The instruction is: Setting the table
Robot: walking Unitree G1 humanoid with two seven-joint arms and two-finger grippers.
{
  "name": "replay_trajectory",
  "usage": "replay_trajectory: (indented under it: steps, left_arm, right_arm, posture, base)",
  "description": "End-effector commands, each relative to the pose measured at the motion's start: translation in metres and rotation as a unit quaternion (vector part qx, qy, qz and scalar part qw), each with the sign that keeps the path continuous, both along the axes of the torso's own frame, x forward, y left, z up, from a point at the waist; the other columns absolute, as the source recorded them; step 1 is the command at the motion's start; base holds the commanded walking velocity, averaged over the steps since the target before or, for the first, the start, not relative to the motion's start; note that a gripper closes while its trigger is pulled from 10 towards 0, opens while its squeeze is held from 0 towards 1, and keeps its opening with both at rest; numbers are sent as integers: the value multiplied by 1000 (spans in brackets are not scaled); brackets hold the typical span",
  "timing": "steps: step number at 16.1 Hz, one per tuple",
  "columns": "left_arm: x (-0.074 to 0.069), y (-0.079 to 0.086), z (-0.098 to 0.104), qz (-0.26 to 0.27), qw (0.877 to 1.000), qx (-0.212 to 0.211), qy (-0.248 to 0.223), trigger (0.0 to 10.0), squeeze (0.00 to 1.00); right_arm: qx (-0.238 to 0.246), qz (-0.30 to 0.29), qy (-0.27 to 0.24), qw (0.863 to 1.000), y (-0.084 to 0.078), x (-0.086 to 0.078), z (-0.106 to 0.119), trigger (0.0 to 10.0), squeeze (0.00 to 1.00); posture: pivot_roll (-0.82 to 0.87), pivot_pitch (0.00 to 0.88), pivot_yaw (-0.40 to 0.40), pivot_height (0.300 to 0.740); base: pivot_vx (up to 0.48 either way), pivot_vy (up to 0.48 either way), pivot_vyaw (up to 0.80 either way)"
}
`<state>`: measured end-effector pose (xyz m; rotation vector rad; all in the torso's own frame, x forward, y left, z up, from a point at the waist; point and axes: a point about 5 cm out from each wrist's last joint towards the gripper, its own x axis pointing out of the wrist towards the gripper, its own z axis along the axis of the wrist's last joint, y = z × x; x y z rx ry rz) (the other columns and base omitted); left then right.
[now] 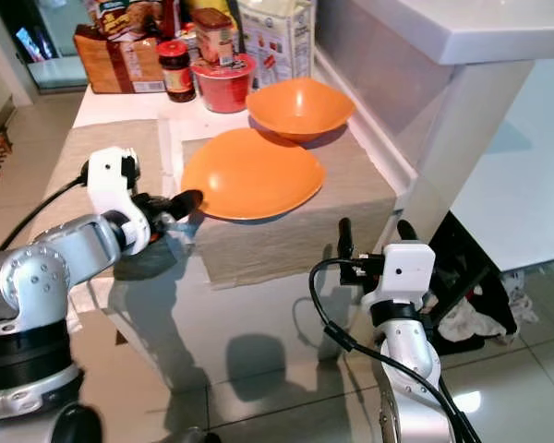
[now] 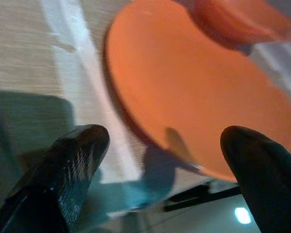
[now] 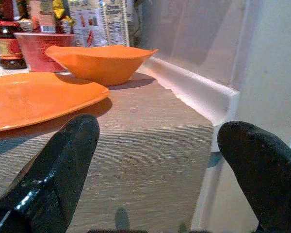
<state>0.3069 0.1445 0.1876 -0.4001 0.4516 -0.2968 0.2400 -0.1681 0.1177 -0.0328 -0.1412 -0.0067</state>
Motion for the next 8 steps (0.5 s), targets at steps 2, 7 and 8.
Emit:
replay_trajectory:
  steps: [2,7,8]
  left_arm:
    - [1,-5,4,3,1000,-22,3,10000,0]
    - [5,-16,0,-1,1000,-27,9,10000,0]
    - [6,-18,-1,-1,1000,-28,9,10000,0]
  right_arm:
    - [1,5,2,1000,1,0,-2,10000,0]
    - [2,4,2,1000,2,-2,-2,10000,0]
    - [2,3,3,1000,2,-3,-2,10000,0]
  posture:
    - [61,0,27,740]
    - [36,0,32,740]
    - [35,0,33,740]
  base:
    - [0,0,0]
    - [0,0,0]
    - [0,0,0]
